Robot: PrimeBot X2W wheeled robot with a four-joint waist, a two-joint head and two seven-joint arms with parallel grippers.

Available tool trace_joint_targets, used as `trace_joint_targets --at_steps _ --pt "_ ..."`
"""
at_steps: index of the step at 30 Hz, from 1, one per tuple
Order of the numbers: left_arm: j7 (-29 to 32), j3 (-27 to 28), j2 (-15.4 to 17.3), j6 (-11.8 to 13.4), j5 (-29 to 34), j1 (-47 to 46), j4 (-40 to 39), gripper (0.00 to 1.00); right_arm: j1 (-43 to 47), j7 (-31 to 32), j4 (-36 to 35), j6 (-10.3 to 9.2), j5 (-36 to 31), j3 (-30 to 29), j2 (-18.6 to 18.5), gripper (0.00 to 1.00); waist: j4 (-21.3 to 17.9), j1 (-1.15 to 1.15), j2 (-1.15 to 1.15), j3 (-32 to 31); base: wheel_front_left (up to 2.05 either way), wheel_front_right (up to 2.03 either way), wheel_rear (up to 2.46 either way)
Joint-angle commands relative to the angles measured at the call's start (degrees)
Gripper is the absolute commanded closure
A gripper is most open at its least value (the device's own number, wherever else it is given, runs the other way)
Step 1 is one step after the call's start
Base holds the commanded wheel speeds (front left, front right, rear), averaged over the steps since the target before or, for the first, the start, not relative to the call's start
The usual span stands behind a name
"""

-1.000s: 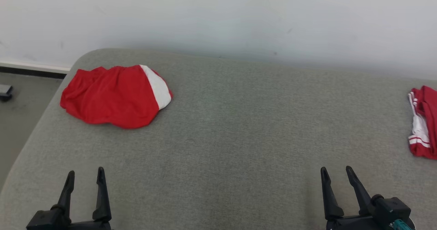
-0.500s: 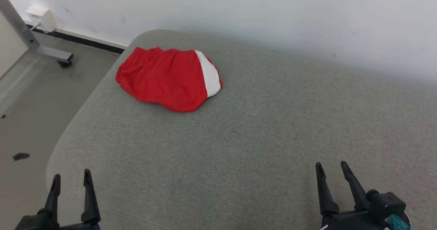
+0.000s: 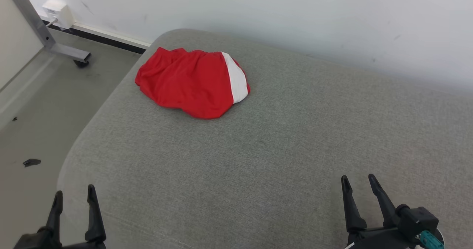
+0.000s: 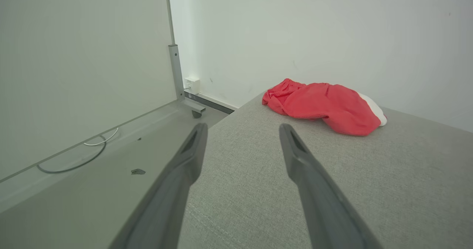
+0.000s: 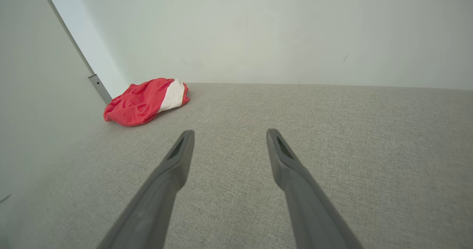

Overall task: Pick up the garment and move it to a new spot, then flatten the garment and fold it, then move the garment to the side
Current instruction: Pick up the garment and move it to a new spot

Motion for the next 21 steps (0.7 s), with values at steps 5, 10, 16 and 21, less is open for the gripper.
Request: trace_joint_targets --at_steps 5,10,16,21 --pt "0.0 0.0 1.5 -1.1 -0.8 -5.3 1.3 0.00 -1.6 0.4 -0.7 -0.17 -0.5 -1.0 -1.2 0.00 -2.9 0.00 0.00 2.6 0.00 0.00 0.00" --pt "0.0 -1.0 3.5 -2.2 -0.7 -13.6 3.4 0.00 -3.2 0.8 -2.2 -0.17 -1.0 -2.8 -2.3 0.00 -7.2 0.00 0.00 6.6 0.00 0.00 0.00" --pt "1.1 -1.7 7.2 -2.8 -1.3 -26.7 6.1 0.00 -6.0 1.4 -4.7 -0.17 -1.5 -5.1 -3.7 0.00 -14.3 0.00 0.00 12.9 0.00 0.00 0.00" --pt "3.1 -1.6 10.2 -3.0 -2.0 -37.0 7.8 0.00 -8.3 1.0 -6.0 -0.16 -0.9 -7.7 -4.5 0.00 -19.5 0.00 0.00 18.2 0.00 0.00 0.00"
